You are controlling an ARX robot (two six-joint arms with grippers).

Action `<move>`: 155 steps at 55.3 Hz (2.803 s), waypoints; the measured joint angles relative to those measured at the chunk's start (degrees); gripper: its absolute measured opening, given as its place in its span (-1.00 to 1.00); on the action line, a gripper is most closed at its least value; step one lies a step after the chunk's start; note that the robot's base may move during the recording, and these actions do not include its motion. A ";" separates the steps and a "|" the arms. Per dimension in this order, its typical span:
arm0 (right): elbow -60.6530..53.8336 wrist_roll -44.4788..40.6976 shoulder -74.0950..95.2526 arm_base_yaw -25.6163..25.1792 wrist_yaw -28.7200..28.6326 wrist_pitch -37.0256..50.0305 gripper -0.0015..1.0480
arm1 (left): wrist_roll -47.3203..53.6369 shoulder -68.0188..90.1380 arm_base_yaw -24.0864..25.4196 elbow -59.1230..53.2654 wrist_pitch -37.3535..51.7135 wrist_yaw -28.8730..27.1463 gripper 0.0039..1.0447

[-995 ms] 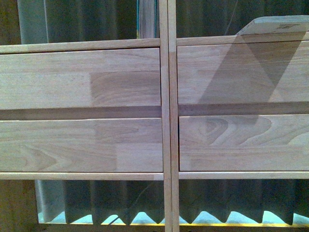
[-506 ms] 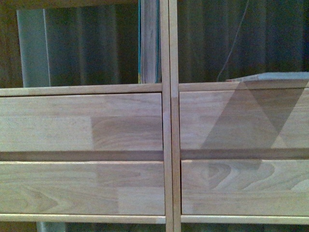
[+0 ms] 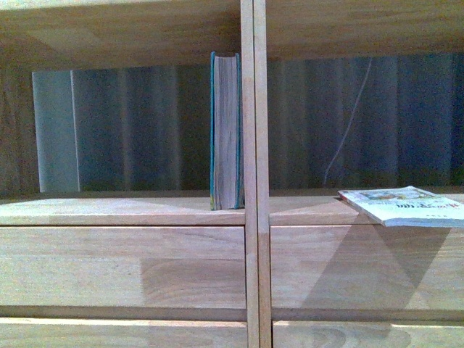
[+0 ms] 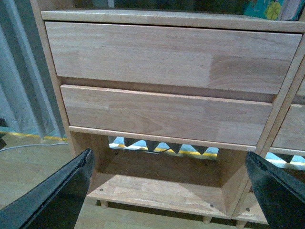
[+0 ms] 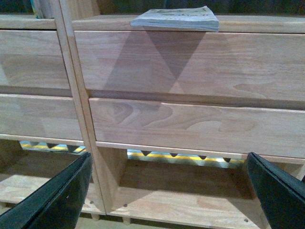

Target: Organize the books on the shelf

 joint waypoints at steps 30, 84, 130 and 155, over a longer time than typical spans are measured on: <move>26.73 25.27 57.57 7.93 -0.63 31.43 0.87 | 0.00 -0.02 0.00 0.00 0.00 0.00 0.87; 56.39 63.06 100.21 -0.20 6.73 42.88 0.87 | 0.00 0.00 0.00 0.00 0.00 0.00 0.87; 56.96 70.99 100.02 0.59 8.22 45.03 -0.85 | 0.00 -0.02 0.00 0.00 0.00 0.00 0.87; 52.13 73.50 89.42 -1.86 3.61 46.47 -0.85 | -4.02 11.39 12.22 7.32 4.28 33.73 0.87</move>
